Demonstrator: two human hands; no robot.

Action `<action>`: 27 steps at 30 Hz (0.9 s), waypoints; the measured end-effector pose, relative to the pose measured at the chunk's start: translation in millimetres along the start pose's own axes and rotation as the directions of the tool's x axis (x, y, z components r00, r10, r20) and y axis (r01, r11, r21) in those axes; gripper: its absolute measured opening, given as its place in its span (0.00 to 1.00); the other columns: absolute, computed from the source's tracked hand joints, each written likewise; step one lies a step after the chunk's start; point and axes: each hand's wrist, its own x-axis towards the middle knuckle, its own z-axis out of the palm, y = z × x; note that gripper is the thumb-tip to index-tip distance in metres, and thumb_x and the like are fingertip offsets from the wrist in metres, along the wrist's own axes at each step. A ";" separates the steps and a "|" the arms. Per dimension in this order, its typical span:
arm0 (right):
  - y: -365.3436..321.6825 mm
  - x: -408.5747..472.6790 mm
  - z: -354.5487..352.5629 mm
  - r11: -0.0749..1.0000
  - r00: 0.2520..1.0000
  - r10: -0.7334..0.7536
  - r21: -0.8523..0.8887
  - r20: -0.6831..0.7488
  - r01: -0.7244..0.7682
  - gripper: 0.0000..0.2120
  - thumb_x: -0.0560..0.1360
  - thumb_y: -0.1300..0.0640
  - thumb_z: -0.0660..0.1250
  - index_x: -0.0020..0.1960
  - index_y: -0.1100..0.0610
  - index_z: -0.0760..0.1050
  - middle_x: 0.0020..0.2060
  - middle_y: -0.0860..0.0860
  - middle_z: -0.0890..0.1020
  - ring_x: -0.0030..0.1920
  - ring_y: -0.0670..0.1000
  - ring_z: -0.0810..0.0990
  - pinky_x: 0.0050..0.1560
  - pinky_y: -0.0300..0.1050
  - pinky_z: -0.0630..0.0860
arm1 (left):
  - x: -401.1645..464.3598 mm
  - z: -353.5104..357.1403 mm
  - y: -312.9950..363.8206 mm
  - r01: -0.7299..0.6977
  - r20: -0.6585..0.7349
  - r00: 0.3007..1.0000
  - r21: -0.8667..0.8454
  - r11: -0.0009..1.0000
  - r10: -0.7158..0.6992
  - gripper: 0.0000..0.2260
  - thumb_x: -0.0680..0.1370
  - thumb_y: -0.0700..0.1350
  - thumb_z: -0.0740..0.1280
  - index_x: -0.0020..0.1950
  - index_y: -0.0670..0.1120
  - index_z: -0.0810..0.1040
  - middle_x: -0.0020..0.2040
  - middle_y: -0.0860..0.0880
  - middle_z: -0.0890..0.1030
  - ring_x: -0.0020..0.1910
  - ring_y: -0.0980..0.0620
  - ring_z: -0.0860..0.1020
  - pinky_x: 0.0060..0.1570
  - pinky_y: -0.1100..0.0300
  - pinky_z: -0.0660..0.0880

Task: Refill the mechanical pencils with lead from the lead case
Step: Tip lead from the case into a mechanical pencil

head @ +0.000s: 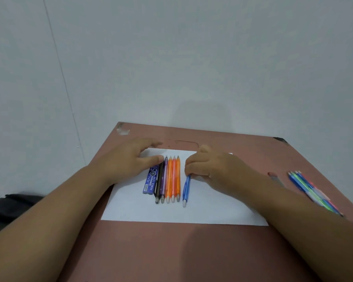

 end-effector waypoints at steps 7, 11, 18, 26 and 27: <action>5.3 -9.5 -1.0 0.931 0.923 0.337 0.211 -0.185 -0.298 0.09 0.78 0.63 0.69 0.48 0.48 0.81 0.44 0.47 0.83 0.44 0.47 0.75 0.43 0.43 0.74 | -7.6 -2.4 18.0 -0.086 -0.007 0.996 -0.103 0.991 0.086 0.19 0.78 0.61 0.67 0.69 0.68 0.70 0.69 0.69 0.71 0.67 0.68 0.68 0.56 0.71 0.66; -9.7 4.9 -9.7 0.541 0.684 0.726 0.674 -0.073 -0.503 0.13 0.79 0.63 0.66 0.41 0.46 0.77 0.38 0.46 0.80 0.38 0.42 0.73 0.39 0.34 0.68 | -4.2 0.2 53.8 -0.222 -0.115 0.972 -0.145 0.964 0.207 0.17 0.78 0.56 0.69 0.62 0.73 0.69 0.58 0.80 0.68 0.59 0.83 0.63 0.52 0.83 0.62; -17.9 30.7 -11.6 0.247 0.571 0.820 0.883 0.029 -0.400 0.10 0.81 0.62 0.66 0.47 0.49 0.81 0.36 0.38 0.83 0.37 0.36 0.79 0.40 0.35 0.72 | 26.7 5.8 85.5 -0.191 -0.258 0.960 -0.341 0.920 0.104 0.08 0.80 0.57 0.66 0.57 0.60 0.81 0.50 0.63 0.82 0.52 0.67 0.78 0.53 0.64 0.75; -19.5 20.4 -16.6 0.314 0.535 0.844 0.853 -0.048 -0.418 0.04 0.77 0.55 0.73 0.44 0.49 0.83 0.37 0.48 0.83 0.35 0.43 0.77 0.38 0.38 0.76 | 31.3 22.7 75.0 -0.221 -0.325 0.941 -0.388 0.895 0.092 0.08 0.84 0.49 0.60 0.53 0.56 0.79 0.44 0.59 0.81 0.47 0.59 0.79 0.52 0.55 0.77; -17.1 18.2 -19.3 0.304 0.507 0.859 0.872 -0.076 -0.384 0.04 0.77 0.56 0.73 0.45 0.49 0.83 0.35 0.48 0.82 0.34 0.43 0.77 0.38 0.39 0.76 | 31.4 24.1 73.6 -0.244 -0.340 0.934 -0.373 0.895 0.113 0.08 0.84 0.49 0.60 0.54 0.56 0.79 0.43 0.58 0.80 0.45 0.59 0.78 0.49 0.57 0.76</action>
